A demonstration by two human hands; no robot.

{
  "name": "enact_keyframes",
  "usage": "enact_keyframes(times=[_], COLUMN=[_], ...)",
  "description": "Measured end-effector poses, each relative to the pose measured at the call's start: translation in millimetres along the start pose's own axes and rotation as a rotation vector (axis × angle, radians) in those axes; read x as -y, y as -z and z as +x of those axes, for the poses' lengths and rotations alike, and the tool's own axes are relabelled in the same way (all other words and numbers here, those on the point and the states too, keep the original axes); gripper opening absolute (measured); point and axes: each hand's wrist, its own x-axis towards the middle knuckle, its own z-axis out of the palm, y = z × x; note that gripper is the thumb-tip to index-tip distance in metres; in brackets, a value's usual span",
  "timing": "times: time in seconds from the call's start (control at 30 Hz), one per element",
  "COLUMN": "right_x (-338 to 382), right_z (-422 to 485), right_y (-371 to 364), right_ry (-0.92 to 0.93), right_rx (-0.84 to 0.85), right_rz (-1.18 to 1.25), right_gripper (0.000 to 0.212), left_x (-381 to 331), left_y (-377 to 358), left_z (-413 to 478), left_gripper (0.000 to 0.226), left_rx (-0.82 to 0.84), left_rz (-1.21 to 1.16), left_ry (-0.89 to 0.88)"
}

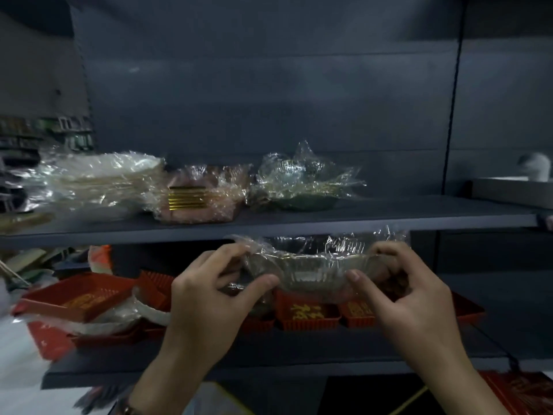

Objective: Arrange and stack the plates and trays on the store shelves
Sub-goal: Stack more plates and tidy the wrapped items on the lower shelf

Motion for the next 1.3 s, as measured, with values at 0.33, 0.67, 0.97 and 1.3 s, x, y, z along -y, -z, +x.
enact_keyframes(times=[0.33,0.67,0.97,1.3], right_x=[50,34,-37,-93], right_z=[40,165,257,266], right_y=[26,1,-50,-88], right_ry=[0.064,0.106,0.064,0.042], right_rx=[0.007,-0.086,-0.098,0.016], right_rz=[0.017,0.024,-0.135,-0.354], right_gripper=[0.040,0.025,0.019,0.033], left_x=[-56,-58,4,74], left_y=[22,-20,-87,-131], left_z=[47,165,217,213], left_gripper=[0.046,0.031,0.034,0.017], left_rx=[-0.051,-0.149,0.017,0.223], left_rz=[-0.001,0.087,0.147,0.315], left_ry=[-0.037,-0.082,0.000,0.131])
